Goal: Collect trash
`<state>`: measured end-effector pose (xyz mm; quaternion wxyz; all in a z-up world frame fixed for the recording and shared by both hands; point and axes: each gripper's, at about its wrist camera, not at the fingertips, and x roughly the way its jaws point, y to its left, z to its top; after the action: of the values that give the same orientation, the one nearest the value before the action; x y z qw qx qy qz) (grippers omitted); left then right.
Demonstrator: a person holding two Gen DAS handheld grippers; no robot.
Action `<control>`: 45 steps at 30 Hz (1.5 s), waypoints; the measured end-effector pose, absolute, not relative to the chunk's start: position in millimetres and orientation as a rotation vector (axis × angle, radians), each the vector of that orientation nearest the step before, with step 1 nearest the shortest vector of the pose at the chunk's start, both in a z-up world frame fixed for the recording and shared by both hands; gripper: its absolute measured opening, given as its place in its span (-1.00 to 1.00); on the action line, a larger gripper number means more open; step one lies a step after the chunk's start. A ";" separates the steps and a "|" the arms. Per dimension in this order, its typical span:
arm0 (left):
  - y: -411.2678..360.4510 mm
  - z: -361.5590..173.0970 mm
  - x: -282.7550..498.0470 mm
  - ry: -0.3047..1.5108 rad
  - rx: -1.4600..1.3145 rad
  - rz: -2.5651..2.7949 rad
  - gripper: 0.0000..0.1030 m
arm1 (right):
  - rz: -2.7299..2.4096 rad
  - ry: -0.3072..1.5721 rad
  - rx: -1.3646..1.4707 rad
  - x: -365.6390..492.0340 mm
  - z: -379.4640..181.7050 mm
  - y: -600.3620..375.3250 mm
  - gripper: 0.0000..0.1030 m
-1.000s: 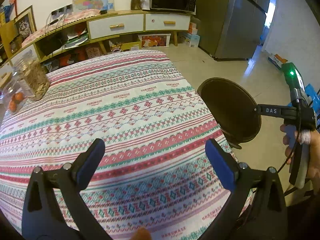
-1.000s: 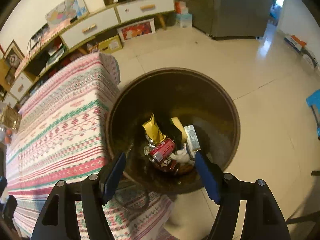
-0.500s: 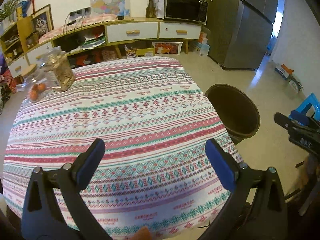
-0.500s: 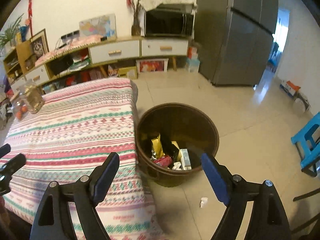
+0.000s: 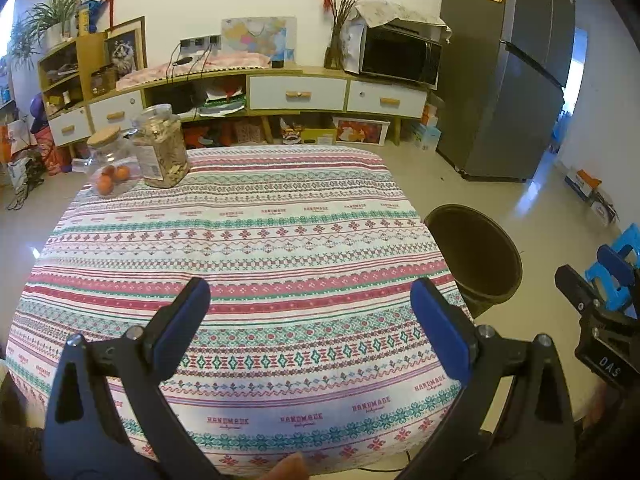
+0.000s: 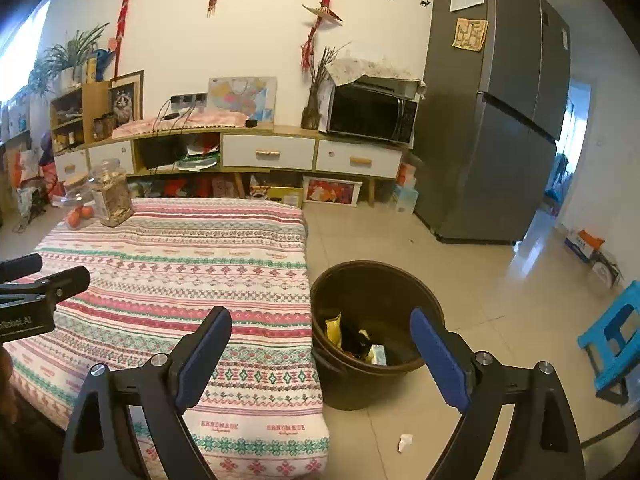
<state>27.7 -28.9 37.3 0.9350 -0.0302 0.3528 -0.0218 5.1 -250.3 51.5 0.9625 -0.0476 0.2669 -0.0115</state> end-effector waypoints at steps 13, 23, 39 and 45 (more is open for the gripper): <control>-37.3 41.4 19.9 0.683 -0.016 -0.056 0.94 | -0.026 0.549 -0.066 3.6 47.4 -256.0 0.80; -37.8 42.3 19.0 0.678 -0.018 -0.053 0.94 | -0.026 0.540 -0.059 3.4 48.6 -258.3 0.80; -40.9 39.3 18.3 0.694 -0.009 -0.057 0.94 | -0.019 0.536 -0.058 3.2 50.6 -258.8 0.81; -41.0 36.4 18.4 0.707 -0.007 -0.063 0.94 | -0.018 0.537 -0.058 3.4 50.5 -259.2 0.81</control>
<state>18.4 -41.0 36.4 0.9377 -0.0033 0.3461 -0.0310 3.4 -259.2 50.5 0.9638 -0.0285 0.2651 -0.0087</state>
